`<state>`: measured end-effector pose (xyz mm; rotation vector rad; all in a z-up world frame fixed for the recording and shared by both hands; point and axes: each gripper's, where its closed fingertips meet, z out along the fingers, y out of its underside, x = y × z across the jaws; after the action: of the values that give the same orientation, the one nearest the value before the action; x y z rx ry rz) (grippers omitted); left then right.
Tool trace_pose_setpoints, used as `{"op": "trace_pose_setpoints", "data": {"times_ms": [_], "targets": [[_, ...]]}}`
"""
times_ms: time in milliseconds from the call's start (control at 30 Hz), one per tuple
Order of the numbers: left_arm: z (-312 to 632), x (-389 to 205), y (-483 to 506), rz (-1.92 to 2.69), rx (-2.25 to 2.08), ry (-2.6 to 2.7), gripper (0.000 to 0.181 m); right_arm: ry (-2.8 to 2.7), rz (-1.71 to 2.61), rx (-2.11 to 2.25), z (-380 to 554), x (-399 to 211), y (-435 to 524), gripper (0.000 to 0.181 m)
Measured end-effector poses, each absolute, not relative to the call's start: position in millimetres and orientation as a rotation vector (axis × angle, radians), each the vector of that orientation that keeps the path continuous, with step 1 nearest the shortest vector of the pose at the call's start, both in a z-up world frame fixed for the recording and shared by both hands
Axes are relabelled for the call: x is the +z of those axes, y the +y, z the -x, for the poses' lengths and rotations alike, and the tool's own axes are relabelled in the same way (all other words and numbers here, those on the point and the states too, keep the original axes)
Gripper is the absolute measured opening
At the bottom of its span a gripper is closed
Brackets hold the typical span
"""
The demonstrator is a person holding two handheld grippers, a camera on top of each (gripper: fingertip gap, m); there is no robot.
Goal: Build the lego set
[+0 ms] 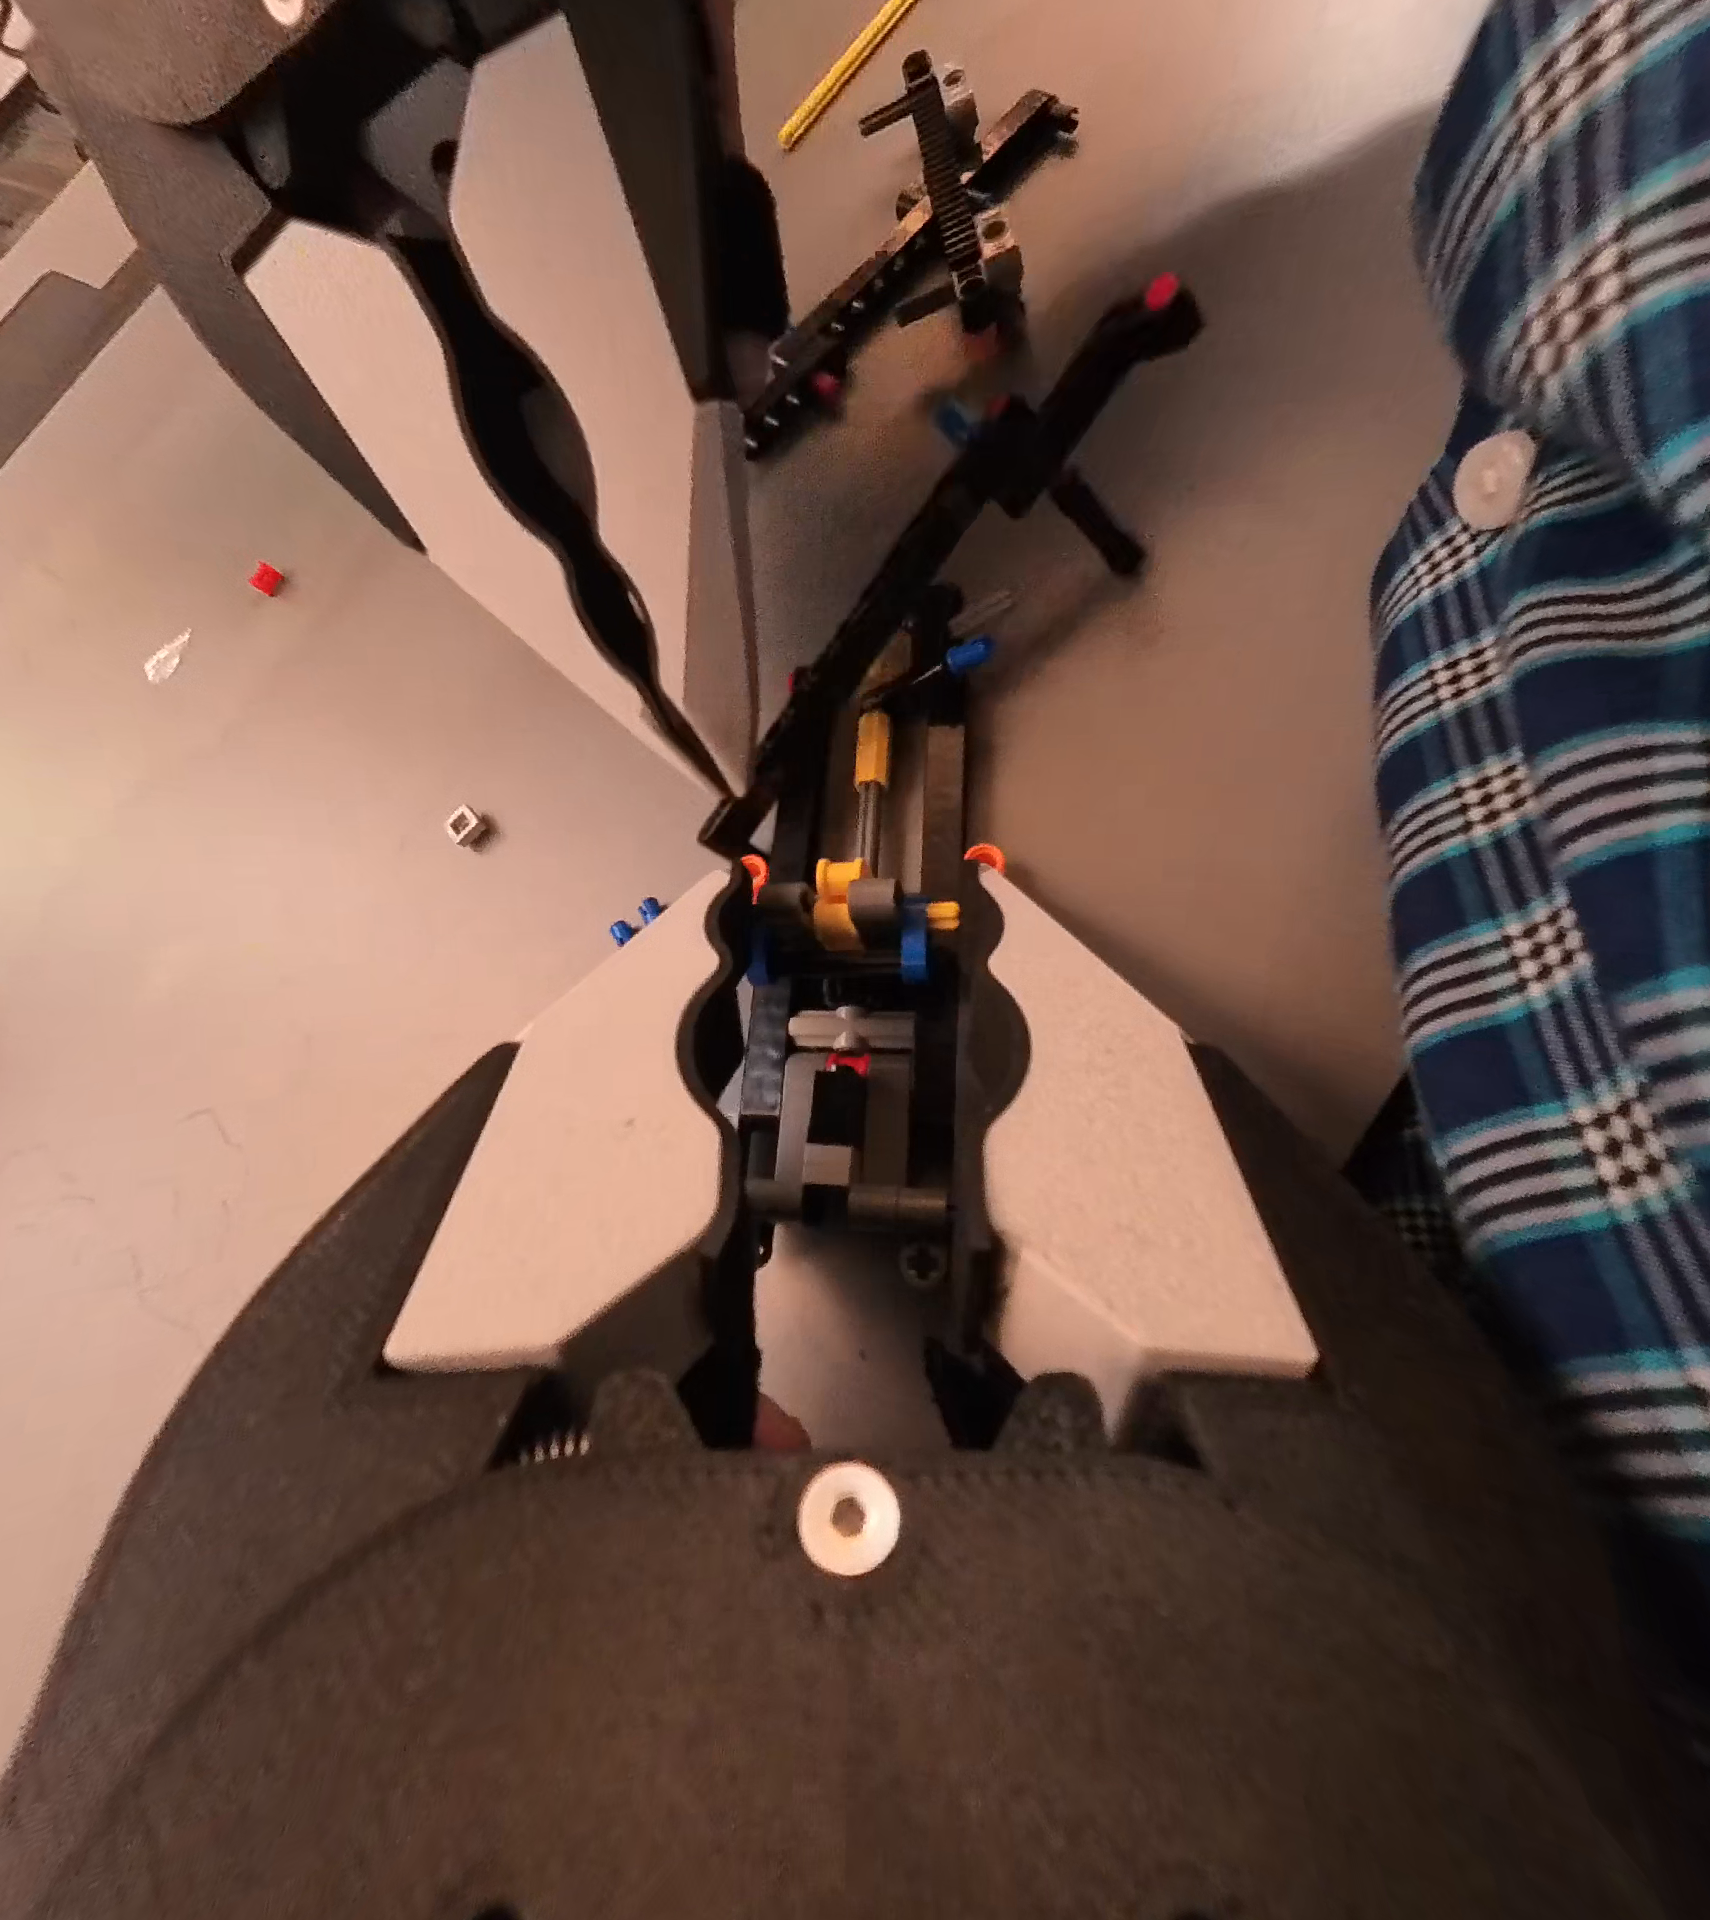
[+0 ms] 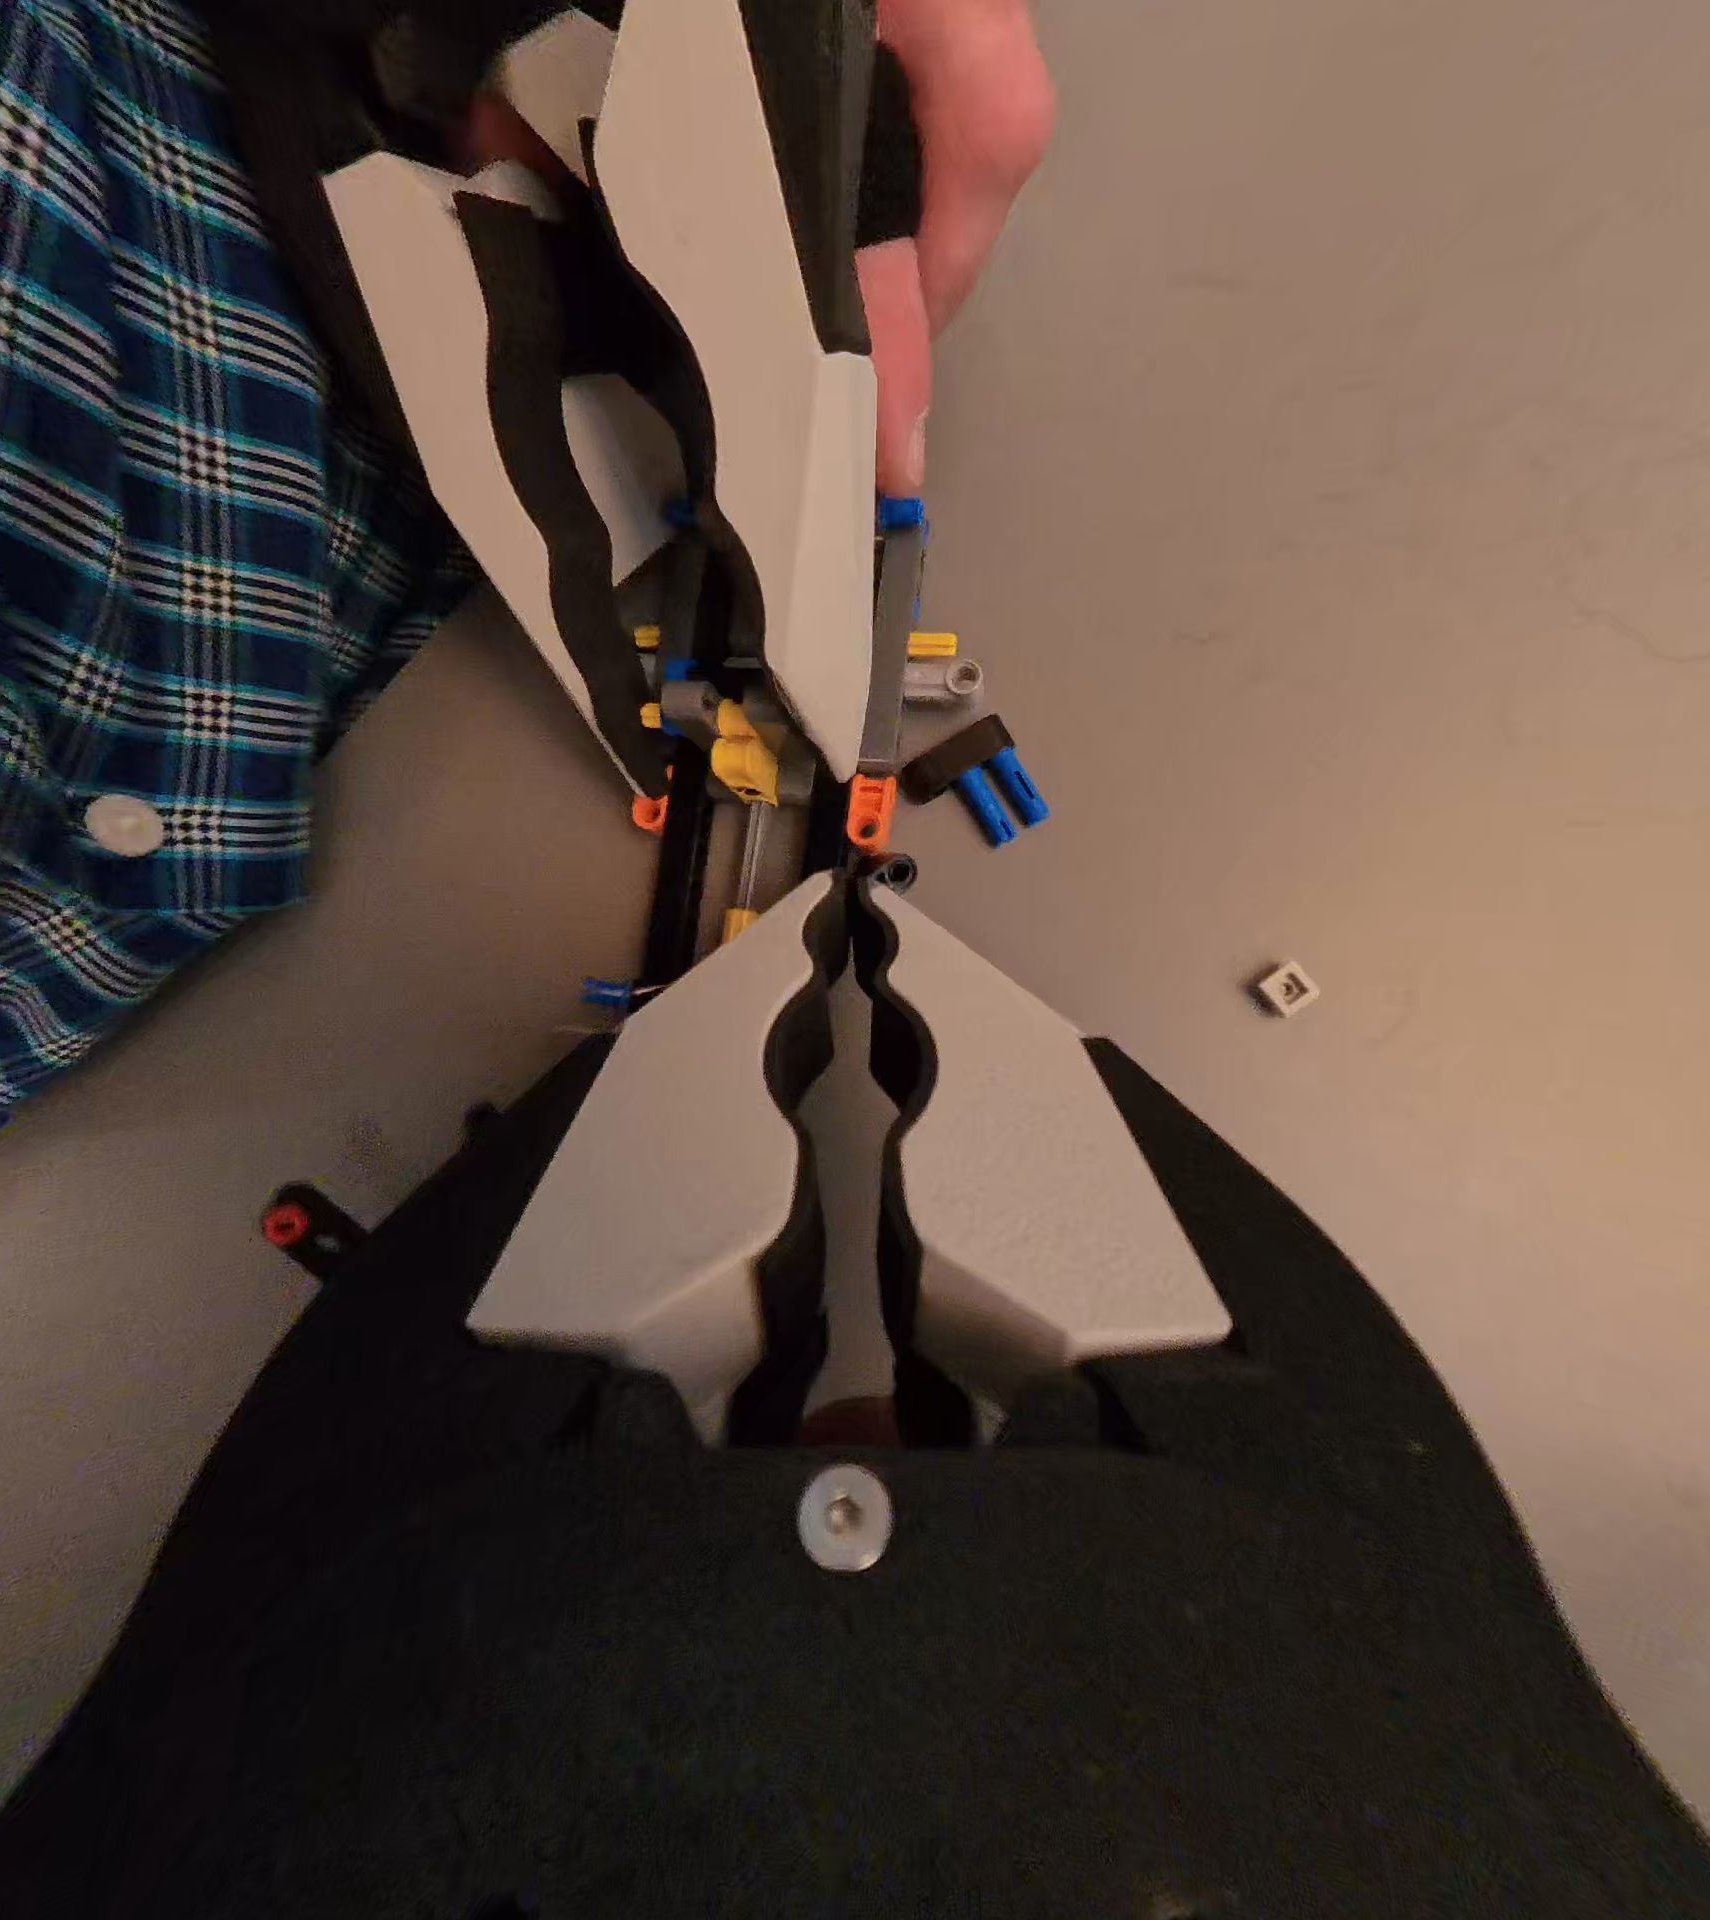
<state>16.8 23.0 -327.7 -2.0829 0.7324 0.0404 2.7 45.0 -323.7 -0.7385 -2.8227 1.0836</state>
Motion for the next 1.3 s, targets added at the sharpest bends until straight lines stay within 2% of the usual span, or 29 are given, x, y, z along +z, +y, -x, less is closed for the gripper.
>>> {"op": "trace_pose_setpoints", "data": {"times_ms": [567, 867, 1300], "targets": [[-16.3, -327.7, 22.7, 2.084, 0.036, 0.731, 0.039, -2.772, 0.925, 0.839, 5.2, -333.6, 61.1, 0.008], [-15.5, -327.7, 23.1, 2.082, 0.044, 0.731, 0.039, -2.764, 0.881, 0.95, 4.6, -333.7, 56.6, 0.0], [-14.9, -328.0, 25.4, 2.083, 0.035, 0.729, 0.039, -2.814, 0.903, 0.908, 4.7, -336.1, 56.5, 0.007]]}}
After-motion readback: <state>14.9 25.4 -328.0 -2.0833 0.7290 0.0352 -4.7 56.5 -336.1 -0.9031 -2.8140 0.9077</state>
